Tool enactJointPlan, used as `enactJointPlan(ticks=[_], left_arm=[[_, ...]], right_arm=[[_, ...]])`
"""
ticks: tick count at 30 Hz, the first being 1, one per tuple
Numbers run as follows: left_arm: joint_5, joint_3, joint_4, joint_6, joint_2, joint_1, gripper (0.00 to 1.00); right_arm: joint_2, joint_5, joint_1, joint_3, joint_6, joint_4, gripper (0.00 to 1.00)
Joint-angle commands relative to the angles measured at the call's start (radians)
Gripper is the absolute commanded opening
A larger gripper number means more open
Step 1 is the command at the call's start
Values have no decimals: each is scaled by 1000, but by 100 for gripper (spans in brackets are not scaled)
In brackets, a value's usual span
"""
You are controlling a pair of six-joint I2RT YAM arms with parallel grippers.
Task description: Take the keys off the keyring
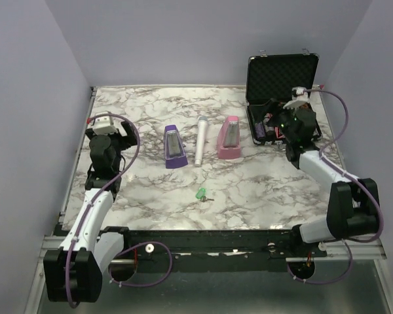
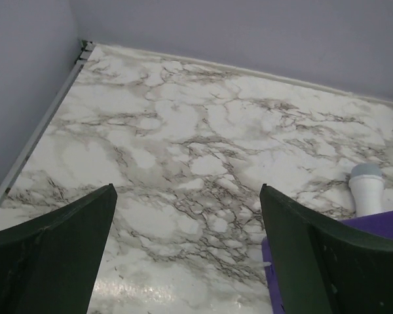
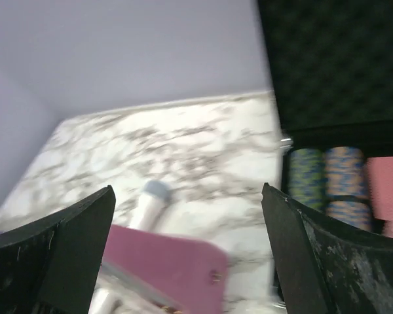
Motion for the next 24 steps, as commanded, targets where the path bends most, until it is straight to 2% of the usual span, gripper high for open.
enactJointPlan(ticks=[1, 5, 7, 11, 12, 15, 17, 19, 21, 24], left_arm=[[-105, 164, -640, -254, -46, -2, 99], [-145, 239, -912, -415, -80, 19, 99], [-57, 237, -918, -415, -104, 65, 99], [32, 209, -934, -458, -167, 96, 99], [45, 198, -943, -491, -189, 104, 99], [264, 154, -857, -466, -247, 145, 99], [324, 172, -883, -446, -262, 145, 99], [367, 190, -918, -414, -270, 145, 99], [407, 213, -966, -369, -270, 142, 99], [431, 235, -1018, -328, -278, 67, 99]], right_arm=[[163, -458, 9, 146, 277, -401, 100], [72, -374, 61, 131, 333, -489, 100], [9, -316, 89, 145, 330, -581, 100], [-158, -88, 153, 176, 342, -808, 100], [-194, -58, 153, 170, 352, -831, 100], [-300, 11, 153, 110, 429, -810, 100], [-350, 80, 150, 69, 507, -854, 100], [-378, 10, 142, 69, 440, -845, 100], [-395, 6, 142, 82, 440, -874, 100], [-400, 0, 142, 118, 426, -932, 100]])
